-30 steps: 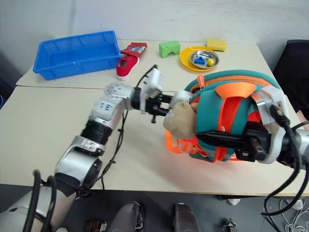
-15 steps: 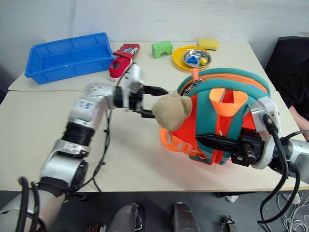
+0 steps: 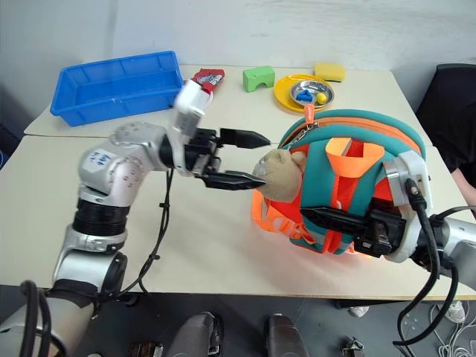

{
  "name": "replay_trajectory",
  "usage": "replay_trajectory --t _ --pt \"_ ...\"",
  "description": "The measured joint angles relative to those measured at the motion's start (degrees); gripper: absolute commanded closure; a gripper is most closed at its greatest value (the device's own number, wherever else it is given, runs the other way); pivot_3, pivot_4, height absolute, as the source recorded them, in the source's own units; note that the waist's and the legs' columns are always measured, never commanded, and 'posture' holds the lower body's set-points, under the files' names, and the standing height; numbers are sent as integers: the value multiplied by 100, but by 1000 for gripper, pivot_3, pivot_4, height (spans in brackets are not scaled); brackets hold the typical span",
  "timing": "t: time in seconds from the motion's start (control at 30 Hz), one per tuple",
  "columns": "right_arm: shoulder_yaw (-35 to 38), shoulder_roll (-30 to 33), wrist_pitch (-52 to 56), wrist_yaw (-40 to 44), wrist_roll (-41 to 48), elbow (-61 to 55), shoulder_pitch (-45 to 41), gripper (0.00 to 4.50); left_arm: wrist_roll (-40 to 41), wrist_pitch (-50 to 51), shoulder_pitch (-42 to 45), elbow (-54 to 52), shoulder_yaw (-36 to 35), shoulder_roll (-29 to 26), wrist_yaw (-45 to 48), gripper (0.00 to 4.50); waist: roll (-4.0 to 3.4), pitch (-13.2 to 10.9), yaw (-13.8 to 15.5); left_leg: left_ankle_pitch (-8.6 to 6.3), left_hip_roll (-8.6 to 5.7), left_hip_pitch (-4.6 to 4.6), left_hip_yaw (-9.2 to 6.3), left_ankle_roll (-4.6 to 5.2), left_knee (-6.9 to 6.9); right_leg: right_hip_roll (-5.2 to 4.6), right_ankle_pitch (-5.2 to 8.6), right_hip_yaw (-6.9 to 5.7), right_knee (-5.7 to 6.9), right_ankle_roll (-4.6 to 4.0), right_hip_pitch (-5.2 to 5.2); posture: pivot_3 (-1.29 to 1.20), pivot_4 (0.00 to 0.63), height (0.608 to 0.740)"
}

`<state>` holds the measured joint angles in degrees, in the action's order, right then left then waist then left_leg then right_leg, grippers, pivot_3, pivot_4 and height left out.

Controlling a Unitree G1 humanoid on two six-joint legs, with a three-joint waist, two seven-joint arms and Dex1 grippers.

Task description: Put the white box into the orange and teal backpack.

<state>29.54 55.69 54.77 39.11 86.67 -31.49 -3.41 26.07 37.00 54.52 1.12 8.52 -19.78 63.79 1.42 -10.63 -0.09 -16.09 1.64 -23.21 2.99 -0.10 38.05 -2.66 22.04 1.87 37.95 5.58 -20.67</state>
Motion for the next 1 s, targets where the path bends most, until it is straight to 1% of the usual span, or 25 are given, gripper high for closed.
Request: replay_trajectory --t 0.1,0.17,0.23,0.3,0.5,0.6,0.67,0.73,0.8,0.87,1.0 --pt "0 0 -5 -72 55 -12 11 4500 -324 -298 -68 76 242 176 -329 20 0 0 -9 0 2 0 0 0 -1 2 0 1 1 0 -1 0 150 740" --pt "1 0 -27 -117 55 -31 52 4500 -356 -329 -97 133 257 199 -437 402 0 0 -4 0 2 0 -1 0 -1 2 0 0 2 0 -1 0 150 740" --pt "1 0 -68 -119 49 -45 101 4500 -350 -332 -105 166 255 168 -418 903 0 0 -1 0 2 0 0 0 -1 2 0 0 0 0 -1 0 150 740" --pt "7 0 -89 -125 49 -45 170 4500 -335 -351 -111 169 251 93 -370 1561 0 0 1 0 1 0 0 0 -1 1 0 0 -1 0 0 0 150 740" --pt "145 0 -96 -94 14 -42 450 4500 -306 -490 -157 342 69 -320 -203 3301 0 0 -4 0 2 0 -2 0 -2 1 0 -1 0 0 0 0 150 740" --pt "289 0 -96 -48 -17 -9 533 4500 -388 -675 -1 874 -12 -551 -187 3806 0 0 -4 0 2 1 -2 0 -1 2 0 -2 0 -1 0 0 150 740" --pt "392 0 -96 -1 -33 2 652 4500 -581 -928 192 1409 -74 -765 -195 3849 0 0 -3 -1 1 1 -3 1 -3 2 0 -3 -1 -1 0 0 150 740" --pt "508 0 -97 47 -85 0 741 4500 -861 -1416 273 1916 -63 -980 -125 3849 0 0 -12 -1 1 1 -1 1 -9 2 0 -2 -7 -1 -1 0 150 740" --pt "592 0 -105 90 -148 -4 833 4500 -1094 -1850 230 2266 37 -1024 -11 3849 0 0 0 -2 1 0 -1 0 -9 1 0 -3 -8 -1 -1 0 150 740" --pt "666 -22 -183 154 -348 -16 896 4500 -1302 -2290 -9 2470 208 -955 91 3849 -1 0 2 -2 0 1 -1 1 -9 -2 0 -2 -9 -1 0 0 150 740" --pt "622 -278 -553 104 -987 -57 854 4500 -1790 -3007 -678 2755 694 -549 49 3849 0 0 2 -4 0 -1 -1 3 -6 -3 0 -2 -7 -1 -1 0 150 740"
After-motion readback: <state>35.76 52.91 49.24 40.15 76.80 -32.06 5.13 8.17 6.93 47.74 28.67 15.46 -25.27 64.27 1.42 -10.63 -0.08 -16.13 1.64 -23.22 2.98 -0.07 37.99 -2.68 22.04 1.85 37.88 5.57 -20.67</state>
